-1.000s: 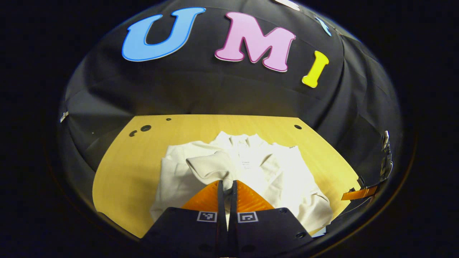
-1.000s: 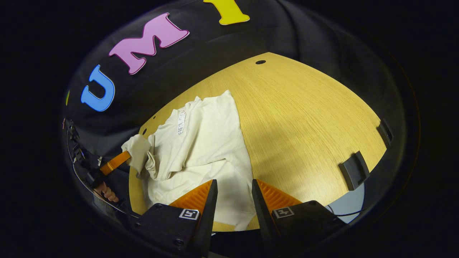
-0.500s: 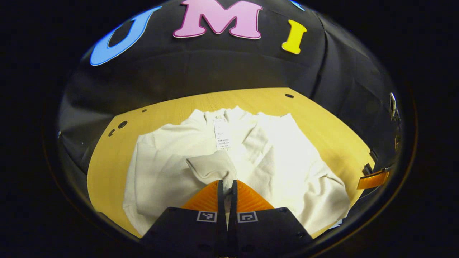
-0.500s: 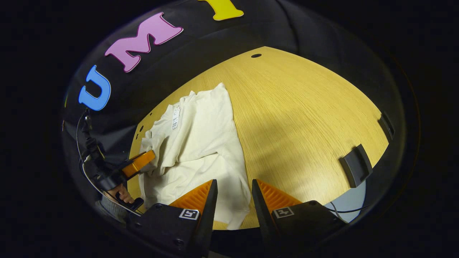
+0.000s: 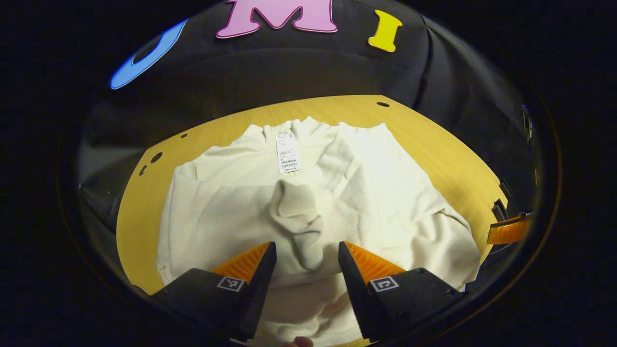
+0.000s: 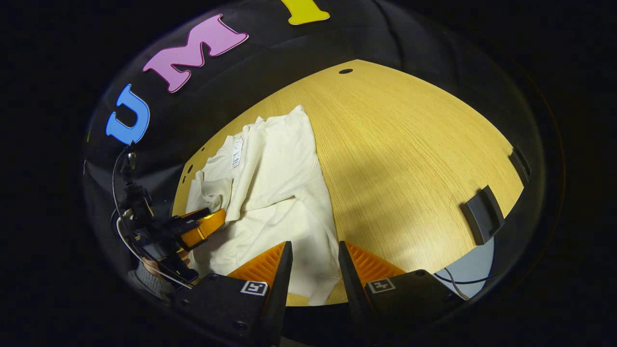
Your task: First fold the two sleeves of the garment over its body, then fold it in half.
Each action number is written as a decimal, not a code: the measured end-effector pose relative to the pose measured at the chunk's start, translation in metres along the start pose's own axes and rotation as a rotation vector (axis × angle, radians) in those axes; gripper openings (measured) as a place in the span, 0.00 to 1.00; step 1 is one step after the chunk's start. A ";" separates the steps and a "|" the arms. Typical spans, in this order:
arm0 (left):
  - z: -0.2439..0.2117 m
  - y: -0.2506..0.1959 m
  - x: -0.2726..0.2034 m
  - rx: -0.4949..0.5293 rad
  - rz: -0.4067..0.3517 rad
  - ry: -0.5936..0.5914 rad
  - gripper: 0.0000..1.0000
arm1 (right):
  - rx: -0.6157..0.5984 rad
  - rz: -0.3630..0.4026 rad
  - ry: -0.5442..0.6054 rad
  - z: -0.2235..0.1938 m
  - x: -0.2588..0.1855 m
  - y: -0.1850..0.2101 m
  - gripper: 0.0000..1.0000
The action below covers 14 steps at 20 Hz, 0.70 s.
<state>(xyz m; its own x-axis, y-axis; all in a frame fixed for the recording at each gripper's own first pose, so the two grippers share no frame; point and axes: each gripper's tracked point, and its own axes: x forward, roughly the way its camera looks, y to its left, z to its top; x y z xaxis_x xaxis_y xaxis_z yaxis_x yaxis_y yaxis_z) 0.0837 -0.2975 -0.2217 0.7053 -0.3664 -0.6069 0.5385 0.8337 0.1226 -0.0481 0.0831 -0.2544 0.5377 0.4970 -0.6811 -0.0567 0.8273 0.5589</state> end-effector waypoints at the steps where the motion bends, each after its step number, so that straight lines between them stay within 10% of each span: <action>1: -0.001 0.000 -0.006 -0.005 -0.005 0.000 0.81 | -0.003 -0.002 0.003 -0.002 0.001 0.000 0.59; 14: -0.087 0.071 -0.114 -0.178 0.050 0.014 0.88 | -0.072 0.008 0.067 -0.043 -0.005 0.005 0.59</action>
<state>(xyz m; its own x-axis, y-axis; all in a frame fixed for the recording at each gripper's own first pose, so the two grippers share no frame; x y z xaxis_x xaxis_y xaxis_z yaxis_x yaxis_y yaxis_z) 0.0014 -0.1610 -0.2121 0.7221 -0.3182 -0.6142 0.4121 0.9111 0.0125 -0.0873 0.0959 -0.2693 0.4793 0.5180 -0.7084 -0.1224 0.8388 0.5305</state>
